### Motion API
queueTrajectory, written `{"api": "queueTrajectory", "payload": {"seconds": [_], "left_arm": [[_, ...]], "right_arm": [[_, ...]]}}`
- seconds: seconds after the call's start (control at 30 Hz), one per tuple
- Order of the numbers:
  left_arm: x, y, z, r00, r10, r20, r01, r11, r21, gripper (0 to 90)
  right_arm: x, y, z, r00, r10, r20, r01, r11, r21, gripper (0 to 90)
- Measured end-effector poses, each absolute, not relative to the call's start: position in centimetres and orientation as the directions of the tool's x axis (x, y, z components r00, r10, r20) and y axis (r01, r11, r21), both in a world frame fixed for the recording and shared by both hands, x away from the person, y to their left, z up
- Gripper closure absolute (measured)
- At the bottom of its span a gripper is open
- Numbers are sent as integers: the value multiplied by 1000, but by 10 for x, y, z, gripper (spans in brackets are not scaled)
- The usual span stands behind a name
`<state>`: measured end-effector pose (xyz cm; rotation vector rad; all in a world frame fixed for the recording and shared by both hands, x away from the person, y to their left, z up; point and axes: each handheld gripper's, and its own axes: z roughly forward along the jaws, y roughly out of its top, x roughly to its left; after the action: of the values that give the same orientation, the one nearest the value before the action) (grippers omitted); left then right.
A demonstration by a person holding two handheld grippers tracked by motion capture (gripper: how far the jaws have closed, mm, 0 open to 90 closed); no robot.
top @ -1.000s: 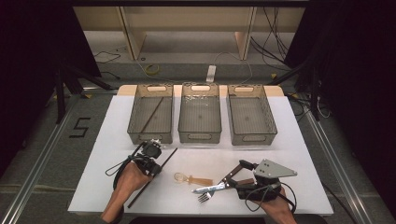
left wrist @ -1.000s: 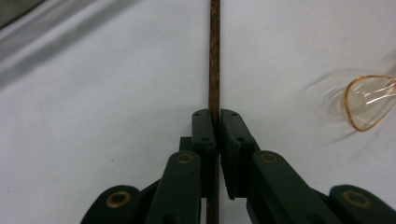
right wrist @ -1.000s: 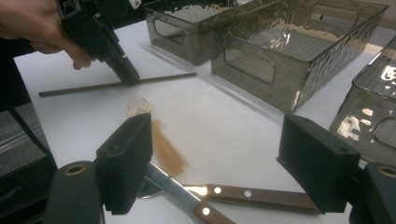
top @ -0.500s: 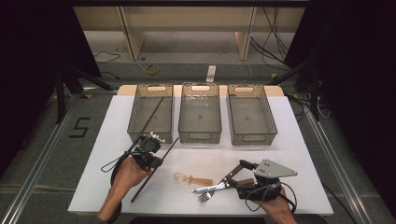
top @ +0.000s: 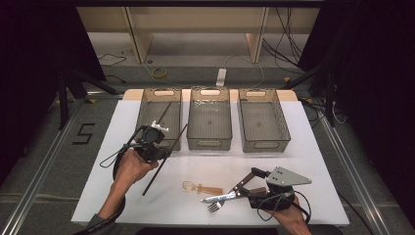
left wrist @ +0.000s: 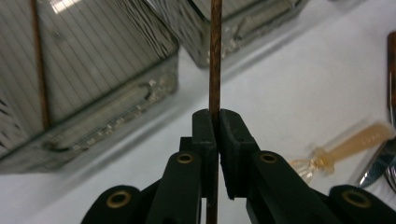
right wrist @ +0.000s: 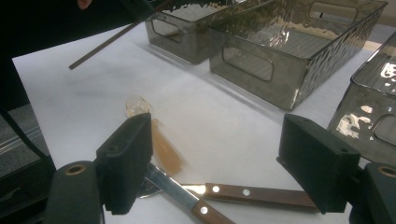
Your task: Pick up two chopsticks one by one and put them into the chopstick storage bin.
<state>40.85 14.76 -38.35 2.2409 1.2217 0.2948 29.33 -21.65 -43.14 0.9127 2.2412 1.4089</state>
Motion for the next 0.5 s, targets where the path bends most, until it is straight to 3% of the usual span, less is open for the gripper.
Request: {"api": "queueTrajectory", "payload": {"seconds": [0.5], "left_arm": [[452, 171, -340, 500, 865, -35, 636, -339, 693, 844]], "right_arm": [[294, -217, -432, -737, 674, 53, 337, 298, 893, 268]]}}
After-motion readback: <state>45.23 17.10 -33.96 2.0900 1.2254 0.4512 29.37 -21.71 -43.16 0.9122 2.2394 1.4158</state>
